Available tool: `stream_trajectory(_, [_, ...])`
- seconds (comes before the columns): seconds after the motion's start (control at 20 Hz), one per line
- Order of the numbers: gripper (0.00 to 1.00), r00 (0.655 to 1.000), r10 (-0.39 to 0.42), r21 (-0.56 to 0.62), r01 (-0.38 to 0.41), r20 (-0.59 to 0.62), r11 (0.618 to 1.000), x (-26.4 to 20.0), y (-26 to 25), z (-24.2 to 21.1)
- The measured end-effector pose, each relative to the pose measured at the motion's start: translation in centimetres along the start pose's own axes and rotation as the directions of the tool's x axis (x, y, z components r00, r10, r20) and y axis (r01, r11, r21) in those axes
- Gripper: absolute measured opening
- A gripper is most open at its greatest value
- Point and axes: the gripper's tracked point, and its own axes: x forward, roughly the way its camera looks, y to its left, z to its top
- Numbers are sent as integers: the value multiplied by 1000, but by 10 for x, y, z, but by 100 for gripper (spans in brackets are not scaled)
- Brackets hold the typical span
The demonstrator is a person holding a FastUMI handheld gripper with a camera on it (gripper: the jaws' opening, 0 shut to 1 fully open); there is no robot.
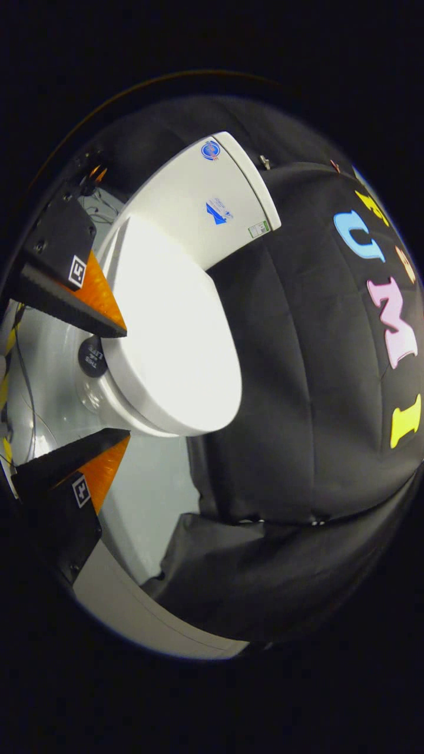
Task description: Open the toilet lid.
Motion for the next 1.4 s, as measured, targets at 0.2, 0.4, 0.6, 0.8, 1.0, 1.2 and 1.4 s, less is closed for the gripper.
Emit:
stream_trajectory(0.2, [96,996,44,210,-26,-81,977,13,-1,-29])
stream_trajectory(0.4, [74,990,94,392,-47,-103,919,24,1,-38])
stream_trajectory(0.6, [60,982,164,536,-90,-92,839,29,9,-42])
stream_trajectory(0.8, [37,981,174,566,-98,-82,819,33,10,-45])
stream_trajectory(1.0, [28,975,212,631,-122,-69,766,29,10,-44])
stream_trajectory(1.2, [18,971,230,585,-148,-69,797,24,6,-39])
stream_trajectory(1.4, [5,974,220,673,-126,-57,729,34,9,-40])
